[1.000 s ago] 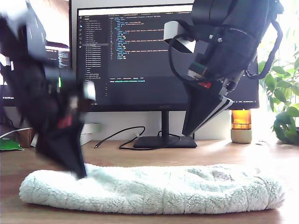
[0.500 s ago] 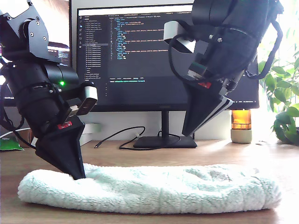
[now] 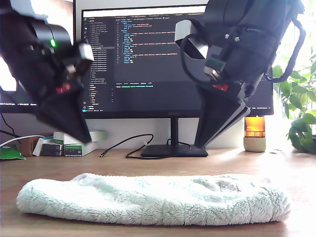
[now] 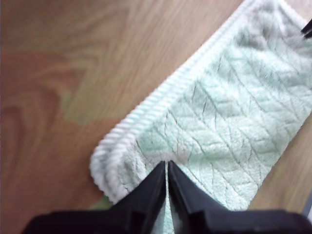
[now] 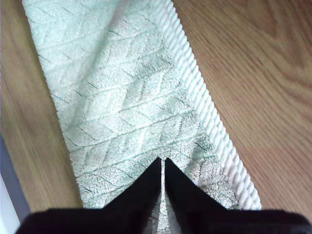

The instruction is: Fold the tea towel to a neat square and place it to the right

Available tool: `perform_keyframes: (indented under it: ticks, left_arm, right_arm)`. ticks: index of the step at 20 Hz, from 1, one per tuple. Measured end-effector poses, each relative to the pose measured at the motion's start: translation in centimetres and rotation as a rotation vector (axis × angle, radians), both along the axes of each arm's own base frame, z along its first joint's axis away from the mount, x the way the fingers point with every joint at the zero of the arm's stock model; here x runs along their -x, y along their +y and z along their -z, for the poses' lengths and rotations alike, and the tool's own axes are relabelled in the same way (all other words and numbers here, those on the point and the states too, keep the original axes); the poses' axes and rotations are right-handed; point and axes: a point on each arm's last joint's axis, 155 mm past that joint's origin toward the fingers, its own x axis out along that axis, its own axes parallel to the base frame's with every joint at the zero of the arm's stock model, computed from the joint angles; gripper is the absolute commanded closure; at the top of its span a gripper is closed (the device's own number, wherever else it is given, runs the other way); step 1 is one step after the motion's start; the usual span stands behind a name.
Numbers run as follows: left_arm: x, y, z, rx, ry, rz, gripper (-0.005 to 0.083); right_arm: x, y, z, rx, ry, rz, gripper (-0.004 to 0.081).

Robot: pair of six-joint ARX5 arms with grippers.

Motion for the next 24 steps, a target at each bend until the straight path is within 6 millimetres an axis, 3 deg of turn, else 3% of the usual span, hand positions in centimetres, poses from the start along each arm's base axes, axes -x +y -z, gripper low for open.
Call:
perform_keyframes:
  ticks: [2, 5, 7, 9, 11, 14, 16, 19, 21, 24]
  left_arm:
    - [-0.4, 0.1, -1.1, 0.008, -0.064, -0.004, 0.0795]
    - [-0.4, 0.6, -2.6, 0.025, -0.175, -0.015, 0.0795]
    - [0.3, 1.0, -2.8, 0.041, -0.228, -0.035, 0.0795]
    - [1.0, 1.4, -2.4, 0.063, -0.282, -0.049, 0.0795]
    - [2.2, 1.7, -1.3, 0.096, -0.252, -0.102, 0.0795]
    - [4.7, 0.3, -0.8, 0.174, -0.163, -0.052, 0.0795]
    - [5.3, -0.7, -0.7, 0.197, -0.133, -0.037, 0.0795]
    - [5.8, -1.1, 1.7, 0.171, -0.038, -0.046, 0.0795]
    - [6.2, -1.0, 3.9, 0.141, 0.041, -0.062, 0.0795]
    - [5.9, -0.4, 4.9, 0.109, 0.086, -0.129, 0.0795]
  right_arm:
    - [-0.3, -0.5, -1.0, -0.017, -0.034, 0.045, 0.0781]
    - [-0.3, -1.1, -4.1, -0.087, -0.134, 0.075, 0.0781]
    - [0.0, -1.6, -5.6, -0.138, -0.197, 0.095, 0.0781]
    - [0.7, -2.0, -5.7, -0.163, -0.232, 0.099, 0.0781]
    - [1.5, -2.5, -4.0, -0.156, -0.216, 0.098, 0.0781]
    - [2.7, -3.0, -0.1, -0.123, -0.110, 0.092, 0.0781]
    - [2.2, -2.0, 0.9, -0.150, -0.090, 0.076, 0.0781]
    - [1.5, -1.0, 1.9, -0.170, -0.087, 0.042, 0.0781]
    - [1.7, -1.0, 3.5, -0.153, -0.056, 0.020, 0.0781]
    - [1.4, -1.7, 5.6, -0.120, -0.016, 0.025, 0.0781]
